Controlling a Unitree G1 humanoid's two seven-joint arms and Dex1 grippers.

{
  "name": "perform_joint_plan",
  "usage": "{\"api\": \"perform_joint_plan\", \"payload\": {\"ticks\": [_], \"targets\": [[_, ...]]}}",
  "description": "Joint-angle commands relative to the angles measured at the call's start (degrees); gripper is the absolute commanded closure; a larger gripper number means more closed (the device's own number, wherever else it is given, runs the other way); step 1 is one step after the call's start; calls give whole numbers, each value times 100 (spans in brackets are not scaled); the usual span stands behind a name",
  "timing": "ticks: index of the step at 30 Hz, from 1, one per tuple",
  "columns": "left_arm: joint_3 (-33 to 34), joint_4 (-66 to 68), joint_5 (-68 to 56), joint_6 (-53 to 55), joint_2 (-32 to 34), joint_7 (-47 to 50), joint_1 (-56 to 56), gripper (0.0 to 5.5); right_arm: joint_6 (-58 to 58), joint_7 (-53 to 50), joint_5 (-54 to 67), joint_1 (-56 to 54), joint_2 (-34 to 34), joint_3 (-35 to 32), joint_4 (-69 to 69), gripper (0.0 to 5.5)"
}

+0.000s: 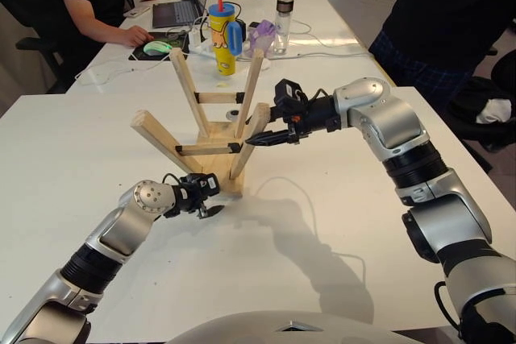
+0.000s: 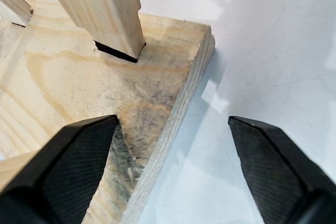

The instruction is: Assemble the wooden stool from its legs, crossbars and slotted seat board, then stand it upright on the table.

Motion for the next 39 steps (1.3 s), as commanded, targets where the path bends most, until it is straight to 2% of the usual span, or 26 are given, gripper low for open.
{"api": "perform_joint_plan", "payload": {"ticks": [1,6,10,14,18,25,28,35,38,39], "targets": [[-899,664,-182,335,-530,-524,719,160,459,-33,-965,970,929,2020,-114,345],[-911,752,-140,286,-575,-544,674,160,731,-389,-749,886,1336,1775,207,345],[-905,786,-121,260,-597,-550,678,160,877,-609,-235,675,1695,943,797,345],[-901,846,-81,234,-649,-561,698,160,123,-575,-684,649,1629,1128,1060,345],[-893,924,-66,220,-702,-563,634,160,-321,-251,-729,970,1572,1482,396,345],[-842,952,-87,238,-730,-538,626,160,184,-807,-499,813,2043,1076,868,345],[-844,973,-98,253,-754,-554,619,160,59,-1230,-702,484,2251,826,1575,345],[-799,1037,-91,299,-836,-553,591,160,-469,-674,-871,674,2150,1175,1336,345],[-774,1100,-82,296,-874,-557,533,160,-376,-760,-659,682,2194,854,1377,345],[-757,1123,-72,294,-876,-555,518,160,-295,-809,-542,671,2188,696,1339,309]]}}
